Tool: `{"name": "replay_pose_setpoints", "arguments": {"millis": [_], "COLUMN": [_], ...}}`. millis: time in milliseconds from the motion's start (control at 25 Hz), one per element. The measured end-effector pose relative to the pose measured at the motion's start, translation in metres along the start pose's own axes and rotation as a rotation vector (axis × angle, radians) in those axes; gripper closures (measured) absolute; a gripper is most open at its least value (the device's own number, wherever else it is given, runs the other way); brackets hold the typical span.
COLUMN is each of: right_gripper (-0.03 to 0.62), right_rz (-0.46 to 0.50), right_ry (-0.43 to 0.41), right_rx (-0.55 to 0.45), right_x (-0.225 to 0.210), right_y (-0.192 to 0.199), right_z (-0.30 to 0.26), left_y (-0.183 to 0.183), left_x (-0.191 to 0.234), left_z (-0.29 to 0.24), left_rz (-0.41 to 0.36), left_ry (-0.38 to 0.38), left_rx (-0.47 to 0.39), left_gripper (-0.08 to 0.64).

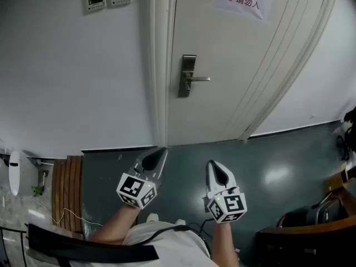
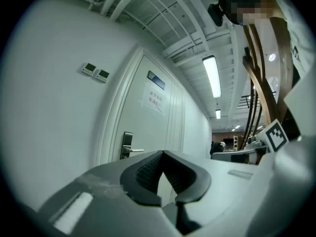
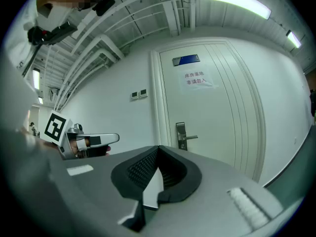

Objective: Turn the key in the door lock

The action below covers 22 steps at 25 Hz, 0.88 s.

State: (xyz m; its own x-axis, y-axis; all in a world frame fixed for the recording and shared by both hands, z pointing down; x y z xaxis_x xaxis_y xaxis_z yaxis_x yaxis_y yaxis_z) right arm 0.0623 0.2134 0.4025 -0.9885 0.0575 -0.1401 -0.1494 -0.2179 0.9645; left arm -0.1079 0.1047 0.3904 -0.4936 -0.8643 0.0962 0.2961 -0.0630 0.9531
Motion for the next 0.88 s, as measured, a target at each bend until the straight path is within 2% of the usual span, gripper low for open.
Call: {"name": "replay_pose_setpoints", "arguments": {"millis": [360,880], "right_gripper": [0.584,0.584], "right_rz": [0.004,-0.048], "right_ry": [-0.004,-0.005], "right_rx": [0.008,-0.022], "right_x": [-0.006,-0.029], "right_y": [0.002,0.0], "right_z": [0.0,0.01], "left_y": [0.004,0.014], "left_x": [-0.004,-0.023], "left_z": [-0.005,-0.021], "left_rz": [0.002,0.002], "left_ry": [-0.003,-0.002], "left_rx": [0.003,0.007], "left_gripper": [0.554,0.554]}}
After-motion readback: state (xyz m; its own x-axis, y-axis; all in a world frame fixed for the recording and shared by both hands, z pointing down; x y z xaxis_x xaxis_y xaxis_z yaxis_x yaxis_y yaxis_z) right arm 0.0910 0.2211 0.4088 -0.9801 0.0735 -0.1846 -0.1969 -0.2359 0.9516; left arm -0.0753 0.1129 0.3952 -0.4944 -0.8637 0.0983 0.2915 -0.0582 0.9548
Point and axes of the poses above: the fingertips, and each gripper's own axes: z backward along the fingers, x to its left, y out of its underside, the point moved 5 cm from there along z, backward along the fingers, and after that the axes turned 15 degrees about -x, right-handed, at the moved point
